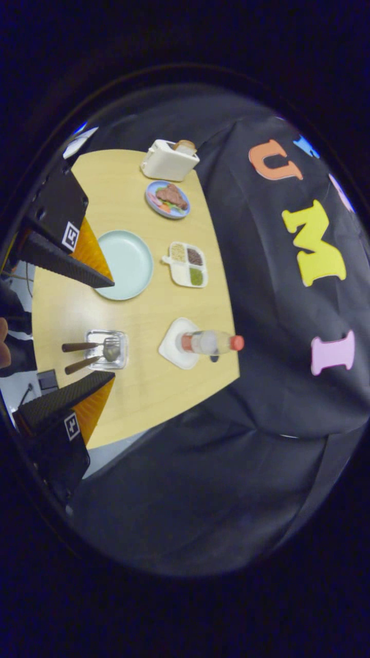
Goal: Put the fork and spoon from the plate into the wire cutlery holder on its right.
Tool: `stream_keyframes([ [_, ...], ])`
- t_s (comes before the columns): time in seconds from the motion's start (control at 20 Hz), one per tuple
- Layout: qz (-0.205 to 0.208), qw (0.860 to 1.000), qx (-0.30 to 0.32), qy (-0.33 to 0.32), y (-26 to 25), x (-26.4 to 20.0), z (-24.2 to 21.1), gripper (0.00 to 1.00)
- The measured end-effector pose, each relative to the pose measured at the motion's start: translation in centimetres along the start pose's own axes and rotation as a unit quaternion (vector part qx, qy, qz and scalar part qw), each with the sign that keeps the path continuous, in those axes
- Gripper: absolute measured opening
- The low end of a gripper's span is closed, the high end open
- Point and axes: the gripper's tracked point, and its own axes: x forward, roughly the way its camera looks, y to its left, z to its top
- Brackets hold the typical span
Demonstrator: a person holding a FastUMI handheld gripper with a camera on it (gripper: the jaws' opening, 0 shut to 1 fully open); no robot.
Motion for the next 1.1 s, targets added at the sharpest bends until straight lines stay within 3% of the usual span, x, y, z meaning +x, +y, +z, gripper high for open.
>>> stream_keyframes([
  [0.2, 0.039, 0.986, -0.030, -0.161, 3.7, -4.8, 6.8, 0.97],
  [0.4, 0.039, 0.943, -0.074, -0.323, 6.3, -10.7, 11.8, 0.97],
  [0.55, 0.049, 0.911, -0.088, -0.401, 8.7, -16.1, 13.3, 0.96],
  [0.65, 0.054, 0.903, -0.077, -0.419, 9.5, -18.4, 13.3, 0.96],
  [0.85, 0.062, 0.903, -0.030, -0.424, 9.7, -18.8, 13.6, 0.96],
  [1.1, 0.059, 0.900, -0.024, -0.432, 9.9, -19.3, 13.7, 0.96],
])
